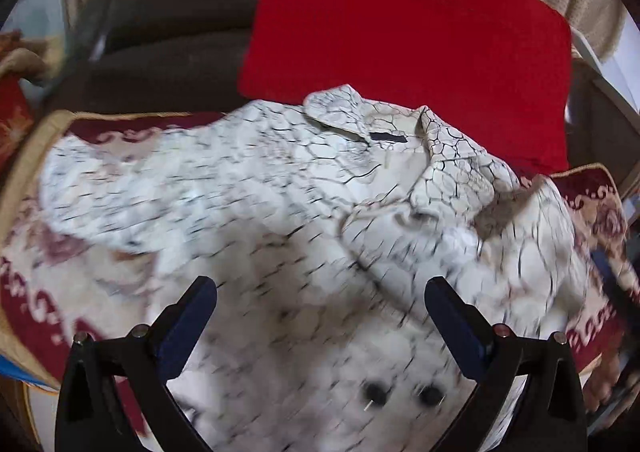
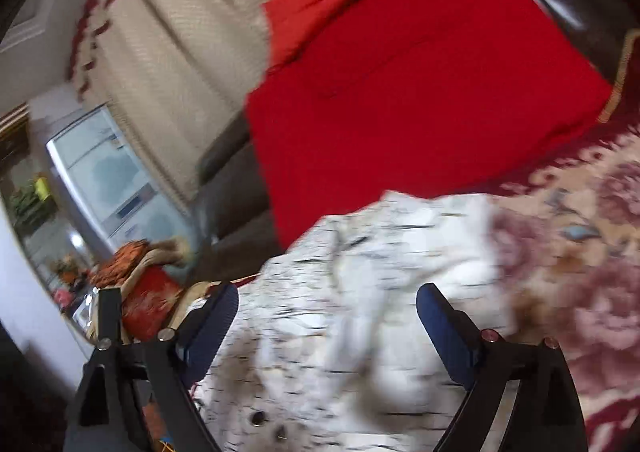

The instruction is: Fold large clothes

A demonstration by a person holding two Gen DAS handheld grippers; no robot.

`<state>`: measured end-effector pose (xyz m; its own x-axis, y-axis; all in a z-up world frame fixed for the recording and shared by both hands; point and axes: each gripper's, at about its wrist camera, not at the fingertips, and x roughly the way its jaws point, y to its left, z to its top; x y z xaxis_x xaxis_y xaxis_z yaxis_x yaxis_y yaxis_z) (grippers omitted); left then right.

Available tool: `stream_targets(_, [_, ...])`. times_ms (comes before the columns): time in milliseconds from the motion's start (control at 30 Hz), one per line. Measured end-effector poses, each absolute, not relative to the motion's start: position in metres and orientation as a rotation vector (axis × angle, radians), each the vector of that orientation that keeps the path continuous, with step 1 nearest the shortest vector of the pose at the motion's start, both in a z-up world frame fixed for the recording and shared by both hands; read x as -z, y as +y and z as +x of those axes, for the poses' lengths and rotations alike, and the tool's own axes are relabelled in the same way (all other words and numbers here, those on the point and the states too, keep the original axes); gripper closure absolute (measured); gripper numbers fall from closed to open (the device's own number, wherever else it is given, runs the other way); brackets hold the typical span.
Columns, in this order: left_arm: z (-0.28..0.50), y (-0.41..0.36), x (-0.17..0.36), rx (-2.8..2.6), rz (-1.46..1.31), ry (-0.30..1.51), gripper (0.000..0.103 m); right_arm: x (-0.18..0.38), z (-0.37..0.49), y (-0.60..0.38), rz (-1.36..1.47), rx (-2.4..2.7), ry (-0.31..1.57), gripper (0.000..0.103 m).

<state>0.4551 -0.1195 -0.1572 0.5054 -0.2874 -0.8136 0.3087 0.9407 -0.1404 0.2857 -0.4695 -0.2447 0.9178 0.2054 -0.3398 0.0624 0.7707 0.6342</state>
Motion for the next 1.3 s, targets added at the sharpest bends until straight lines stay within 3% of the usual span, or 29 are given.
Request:
stream_targets(67, [0.475, -0.137, 0.165, 0.396, 0.0, 1.017, 0.0, 0.261, 0.281, -0.498, 0.789, -0.033, 0.433, 0.028])
stream_targets(133, [0.494, -0.149, 0.178, 0.428, -0.066, 1.096, 0.0, 0.273, 0.273, -0.518, 0.851, 0.016, 0.445, 0.033])
stream_targets(233, [0.51, -0.161, 0.197, 0.471, -0.211, 1.194, 0.026, 0.284, 0.268, -0.54, 0.897, 0.082, 0.467, 0.034])
stream_targets(267, [0.514, -0.166, 0.204, 0.491, -0.255, 1.238, 0.039, 0.289, 0.27, -0.545, 0.928, 0.084, 0.474, 0.034])
stream_targets(300, [0.517, -0.171, 0.212, 0.516, -0.303, 1.274, 0.06, 0.294, 0.273, -0.549, 0.968, 0.08, 0.48, 0.034])
stream_targets(467, [0.509, -0.188, 0.203, 0.503, -0.286, 1.273, 0.094, 0.313, 0.277, -0.558, 1.071, 0.05, 0.536, 0.034])
stream_targets(667, [0.51, -0.151, 0.091, 0.437, -0.305, 0.965, 0.095, 0.302, 0.285, -0.539, 0.991, 0.044, 0.526, 0.034])
stream_targets(800, [0.515, -0.132, 0.041, 0.288, -0.166, 0.893, 0.095, 0.276, 0.291, -0.521, 0.813, 0.111, 0.464, 0.034])
stream_targets(1100, [0.523, -0.106, 0.096, 0.186, -0.05, 1.124, 0.089, 0.253, 0.338, -0.482, 0.579, 0.036, 0.482, 0.034])
stream_targets(1167, [0.522, -0.1, 0.099, 0.191, -0.055, 1.116, 0.081, 0.256, 0.349, -0.468, 0.549, 0.001, 0.509, 0.044])
stream_targets(1300, [0.507, -0.112, 0.109, 0.256, -0.03, 1.07, 0.071, 0.276, 0.378, -0.441, 0.481, -0.01, 0.64, 0.046])
